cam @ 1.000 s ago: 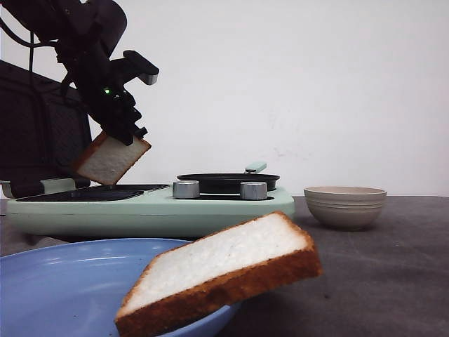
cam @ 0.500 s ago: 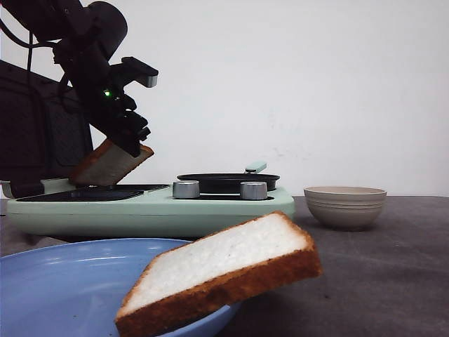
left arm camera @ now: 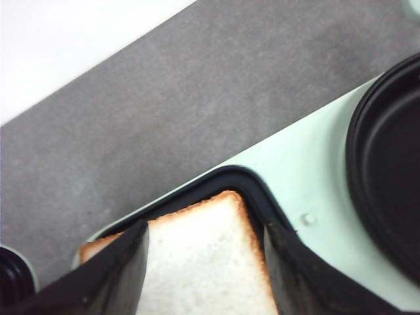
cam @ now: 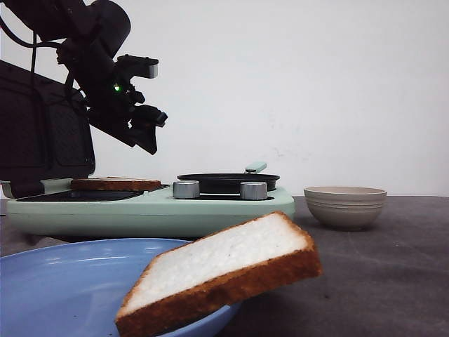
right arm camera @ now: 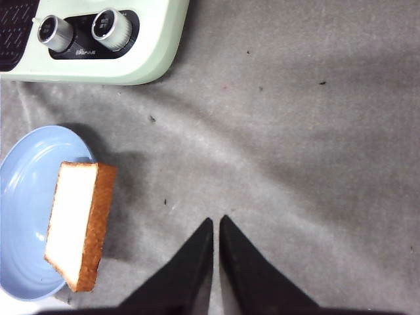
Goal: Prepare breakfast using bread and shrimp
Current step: 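Raise the left gripper away from the press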
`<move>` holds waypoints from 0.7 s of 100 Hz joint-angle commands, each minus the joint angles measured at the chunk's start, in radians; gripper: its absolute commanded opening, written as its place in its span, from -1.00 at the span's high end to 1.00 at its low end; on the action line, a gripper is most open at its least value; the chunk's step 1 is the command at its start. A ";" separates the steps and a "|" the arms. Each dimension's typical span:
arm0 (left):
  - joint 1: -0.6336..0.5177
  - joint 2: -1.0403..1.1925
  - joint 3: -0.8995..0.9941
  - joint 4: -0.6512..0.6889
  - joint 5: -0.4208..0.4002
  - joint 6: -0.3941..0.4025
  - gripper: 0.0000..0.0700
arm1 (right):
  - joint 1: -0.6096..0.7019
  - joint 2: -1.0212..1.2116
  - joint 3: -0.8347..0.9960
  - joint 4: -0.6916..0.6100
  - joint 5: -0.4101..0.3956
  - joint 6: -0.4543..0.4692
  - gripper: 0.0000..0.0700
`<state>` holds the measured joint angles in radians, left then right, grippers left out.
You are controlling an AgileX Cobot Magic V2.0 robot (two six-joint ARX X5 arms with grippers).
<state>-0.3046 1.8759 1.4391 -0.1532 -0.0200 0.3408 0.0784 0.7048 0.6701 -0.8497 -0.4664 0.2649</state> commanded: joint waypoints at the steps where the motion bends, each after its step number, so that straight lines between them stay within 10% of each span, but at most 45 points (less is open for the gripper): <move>1: -0.008 -0.014 0.026 0.011 0.006 -0.072 0.17 | 0.003 0.006 0.014 0.004 0.004 -0.014 0.96; 70: -0.002 -0.518 0.026 -0.285 0.209 -0.282 0.22 | 0.003 0.006 0.014 0.005 0.003 -0.015 0.96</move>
<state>-0.3050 1.3758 1.4425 -0.4194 0.1761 0.0818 0.0784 0.7048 0.6701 -0.8494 -0.4664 0.2646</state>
